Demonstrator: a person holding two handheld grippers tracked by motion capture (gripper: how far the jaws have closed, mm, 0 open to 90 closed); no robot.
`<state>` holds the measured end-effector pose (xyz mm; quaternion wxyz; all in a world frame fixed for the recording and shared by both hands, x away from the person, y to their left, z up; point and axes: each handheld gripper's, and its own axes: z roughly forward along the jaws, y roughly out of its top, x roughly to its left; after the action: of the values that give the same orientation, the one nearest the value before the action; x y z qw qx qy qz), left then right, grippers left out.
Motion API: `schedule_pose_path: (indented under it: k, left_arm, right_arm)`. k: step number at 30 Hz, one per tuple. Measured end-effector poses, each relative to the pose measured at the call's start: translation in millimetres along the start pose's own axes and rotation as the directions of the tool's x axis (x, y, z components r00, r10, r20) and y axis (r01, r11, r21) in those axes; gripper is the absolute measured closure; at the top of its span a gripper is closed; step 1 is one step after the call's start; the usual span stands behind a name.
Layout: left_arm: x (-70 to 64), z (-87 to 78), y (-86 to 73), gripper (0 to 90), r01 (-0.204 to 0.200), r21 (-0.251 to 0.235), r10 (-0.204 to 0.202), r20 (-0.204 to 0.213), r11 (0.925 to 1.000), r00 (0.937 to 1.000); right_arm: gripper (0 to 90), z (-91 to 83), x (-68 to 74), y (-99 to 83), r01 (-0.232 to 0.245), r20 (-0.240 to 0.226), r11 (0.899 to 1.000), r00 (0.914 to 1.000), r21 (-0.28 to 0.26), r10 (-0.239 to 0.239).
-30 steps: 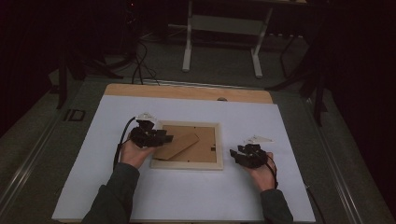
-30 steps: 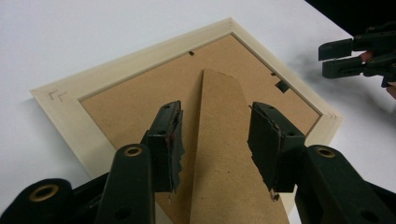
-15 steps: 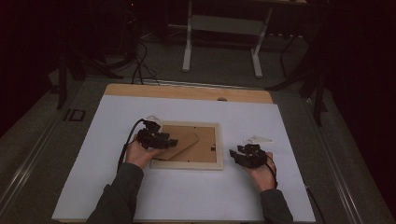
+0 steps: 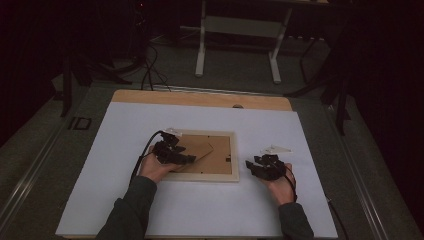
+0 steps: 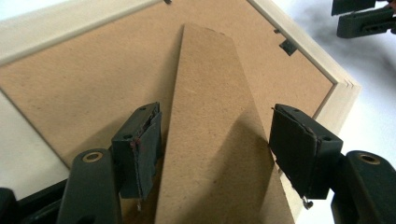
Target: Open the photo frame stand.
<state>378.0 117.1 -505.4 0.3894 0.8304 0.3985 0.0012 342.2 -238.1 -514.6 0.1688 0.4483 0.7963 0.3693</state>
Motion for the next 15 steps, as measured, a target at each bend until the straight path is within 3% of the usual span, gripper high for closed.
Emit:
schedule_pose_path:
  k: [15]
  left_arm:
    - [-3.2, 6.0, 0.5, 40.1, -0.025, 0.04, 0.025, -0.01, 0.9989, 0.9996]
  right_arm:
    - [54.2, 1.3, 1.1, 0.0, 0.002, -0.004, 1.0, 1.0, 0.003, -0.002]
